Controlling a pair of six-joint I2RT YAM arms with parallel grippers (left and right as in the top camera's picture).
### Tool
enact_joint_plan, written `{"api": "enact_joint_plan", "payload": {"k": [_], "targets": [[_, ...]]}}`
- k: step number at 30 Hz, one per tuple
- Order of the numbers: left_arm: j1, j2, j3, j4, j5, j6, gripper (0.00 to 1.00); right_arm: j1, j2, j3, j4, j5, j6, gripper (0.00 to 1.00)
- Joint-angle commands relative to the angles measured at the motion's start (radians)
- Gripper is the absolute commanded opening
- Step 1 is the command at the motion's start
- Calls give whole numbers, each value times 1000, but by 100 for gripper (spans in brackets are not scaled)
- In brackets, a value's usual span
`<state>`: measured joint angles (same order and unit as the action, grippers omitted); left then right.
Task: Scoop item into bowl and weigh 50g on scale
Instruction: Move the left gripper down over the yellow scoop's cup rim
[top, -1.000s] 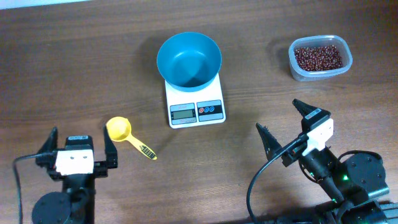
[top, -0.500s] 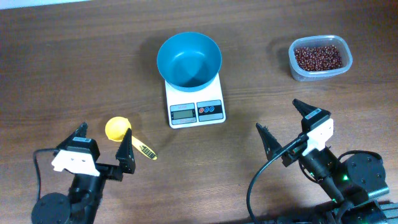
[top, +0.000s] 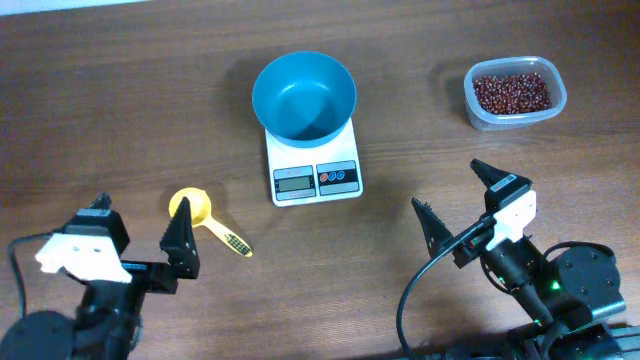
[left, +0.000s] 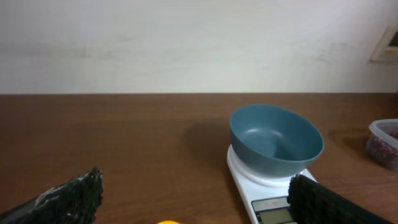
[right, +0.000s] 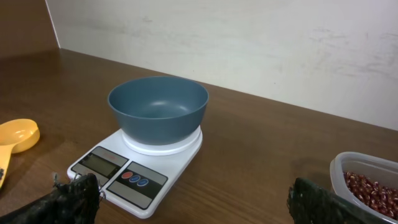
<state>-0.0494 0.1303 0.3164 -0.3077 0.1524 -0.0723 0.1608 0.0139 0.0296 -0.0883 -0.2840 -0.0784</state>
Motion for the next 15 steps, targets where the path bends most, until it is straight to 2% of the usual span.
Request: {"api": "enact_joint_plan", "payload": {"k": [1,9,15], "targets": [[-2,103,81,-29,-19,-2,99,9,-8,-9,1,8,4,99],[-2,356,230,-110,-19,21,99,9,-8,-9,0,8,4,99],[-2,390,241,-182,-17,20,99,9,-8,-9,1,8,4,99]]}}
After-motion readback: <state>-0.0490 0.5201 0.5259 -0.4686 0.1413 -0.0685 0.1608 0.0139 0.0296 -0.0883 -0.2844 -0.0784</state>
